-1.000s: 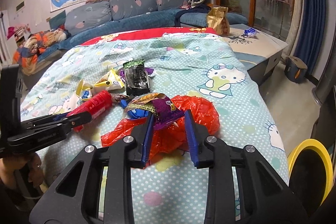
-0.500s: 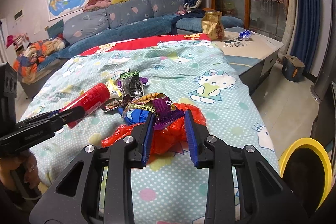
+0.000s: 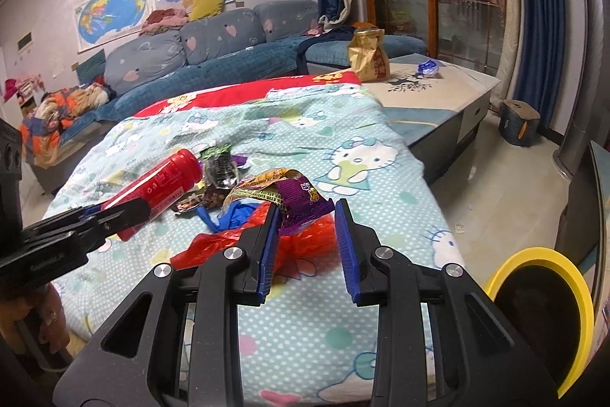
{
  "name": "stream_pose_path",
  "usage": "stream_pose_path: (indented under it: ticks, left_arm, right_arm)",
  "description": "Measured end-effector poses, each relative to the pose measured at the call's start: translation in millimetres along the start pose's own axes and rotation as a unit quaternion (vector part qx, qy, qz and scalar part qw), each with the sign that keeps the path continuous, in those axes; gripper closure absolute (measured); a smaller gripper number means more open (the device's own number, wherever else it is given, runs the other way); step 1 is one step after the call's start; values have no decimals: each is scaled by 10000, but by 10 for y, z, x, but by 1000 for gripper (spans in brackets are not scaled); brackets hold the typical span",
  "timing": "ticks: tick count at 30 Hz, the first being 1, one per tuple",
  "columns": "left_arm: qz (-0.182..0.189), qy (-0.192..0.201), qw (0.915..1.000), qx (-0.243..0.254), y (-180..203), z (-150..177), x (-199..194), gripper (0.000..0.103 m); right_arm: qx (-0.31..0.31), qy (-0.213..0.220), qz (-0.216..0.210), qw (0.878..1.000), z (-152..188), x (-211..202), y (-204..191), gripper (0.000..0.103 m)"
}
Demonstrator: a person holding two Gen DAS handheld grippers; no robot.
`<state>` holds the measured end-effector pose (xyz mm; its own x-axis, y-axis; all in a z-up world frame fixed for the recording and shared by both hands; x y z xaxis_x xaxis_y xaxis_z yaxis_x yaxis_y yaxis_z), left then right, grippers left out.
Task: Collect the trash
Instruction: 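Carry the spray can and purple wrapper over the yellow bin with both tools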
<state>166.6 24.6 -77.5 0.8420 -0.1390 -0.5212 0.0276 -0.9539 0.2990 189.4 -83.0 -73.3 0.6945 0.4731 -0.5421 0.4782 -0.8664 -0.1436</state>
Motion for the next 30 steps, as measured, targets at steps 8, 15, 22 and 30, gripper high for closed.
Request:
stream_pose_path:
  ticks: [8, 15, 22, 30]
  left_arm:
    - [219, -30, 9994, 274, 310, 14, 51, 77]
    - [393, -81, 9982, 456, 537, 38, 121, 77]
    - [566, -129, 9963, 638, 767, 80, 169, 77]
    - [798, -194, 9930, 851, 1056, 132, 234, 77]
  right_arm:
    - [245, 139, 218, 9994, -57, -155, 308, 80]
    - [494, 197, 433, 9976, -45, -239, 625, 80]
    - [733, 281, 662, 9947, -21, -346, 938, 80]
    - [991, 330, 884, 9906, 51, -470, 1242, 80]
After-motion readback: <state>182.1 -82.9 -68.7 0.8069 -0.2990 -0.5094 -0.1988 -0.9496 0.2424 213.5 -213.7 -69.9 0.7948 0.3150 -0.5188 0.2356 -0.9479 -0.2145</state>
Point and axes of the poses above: each gripper's, at about its wrist camera, not at the fingertips, and x roughly the way its jaws point, y to its right, z to its underside, the point moved 10 cm from there along x, roughly the way its jaws point, and after that the axes turned 1 degree about y, right-handed, at the moved point
